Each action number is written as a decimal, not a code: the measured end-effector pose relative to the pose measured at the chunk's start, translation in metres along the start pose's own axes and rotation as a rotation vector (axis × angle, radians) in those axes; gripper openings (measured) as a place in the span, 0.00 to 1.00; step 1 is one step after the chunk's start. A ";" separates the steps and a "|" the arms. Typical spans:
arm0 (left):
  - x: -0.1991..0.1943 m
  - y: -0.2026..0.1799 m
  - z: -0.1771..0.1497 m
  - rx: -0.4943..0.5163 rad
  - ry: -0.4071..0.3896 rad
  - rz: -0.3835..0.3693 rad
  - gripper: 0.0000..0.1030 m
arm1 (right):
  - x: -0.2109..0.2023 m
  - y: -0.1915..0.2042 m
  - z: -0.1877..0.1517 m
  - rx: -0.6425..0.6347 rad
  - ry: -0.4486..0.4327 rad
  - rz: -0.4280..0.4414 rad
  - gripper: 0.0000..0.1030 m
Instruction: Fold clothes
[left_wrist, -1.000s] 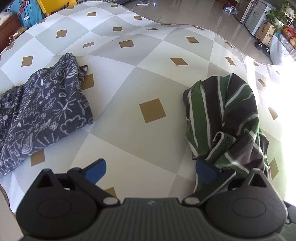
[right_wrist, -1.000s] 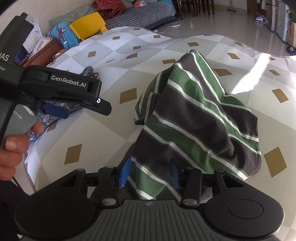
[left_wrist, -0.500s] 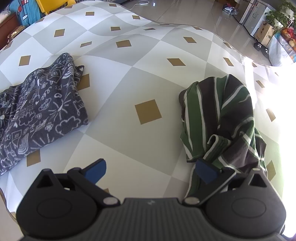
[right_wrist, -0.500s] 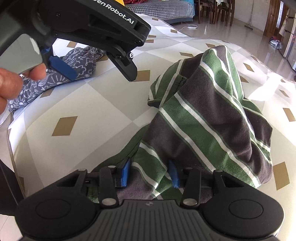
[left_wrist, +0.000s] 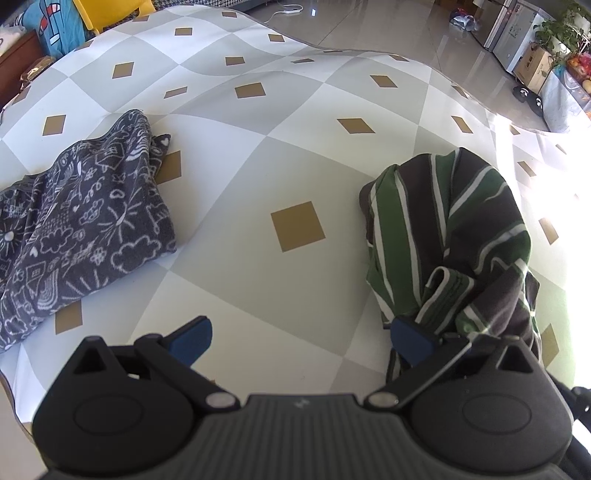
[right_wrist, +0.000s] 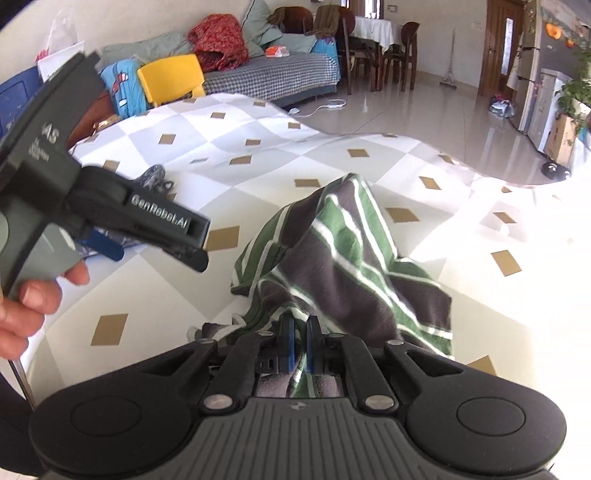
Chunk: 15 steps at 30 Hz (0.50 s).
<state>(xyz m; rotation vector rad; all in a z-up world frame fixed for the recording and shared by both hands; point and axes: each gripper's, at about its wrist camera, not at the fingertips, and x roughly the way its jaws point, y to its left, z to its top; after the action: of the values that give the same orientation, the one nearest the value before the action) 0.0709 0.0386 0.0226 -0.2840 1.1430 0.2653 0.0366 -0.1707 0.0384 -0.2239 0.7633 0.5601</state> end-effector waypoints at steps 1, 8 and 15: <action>0.000 -0.002 0.000 0.006 -0.005 0.003 1.00 | -0.005 -0.006 0.003 0.015 -0.018 -0.013 0.06; 0.001 -0.017 0.000 0.037 -0.033 0.007 1.00 | -0.019 -0.040 0.016 0.101 -0.066 -0.099 0.06; 0.007 -0.032 0.003 0.045 -0.054 -0.004 1.00 | -0.022 -0.071 0.020 0.211 -0.092 -0.204 0.06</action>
<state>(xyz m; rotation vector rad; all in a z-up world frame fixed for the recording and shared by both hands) 0.0879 0.0100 0.0201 -0.2379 1.0937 0.2419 0.0746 -0.2311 0.0676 -0.0783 0.6949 0.2923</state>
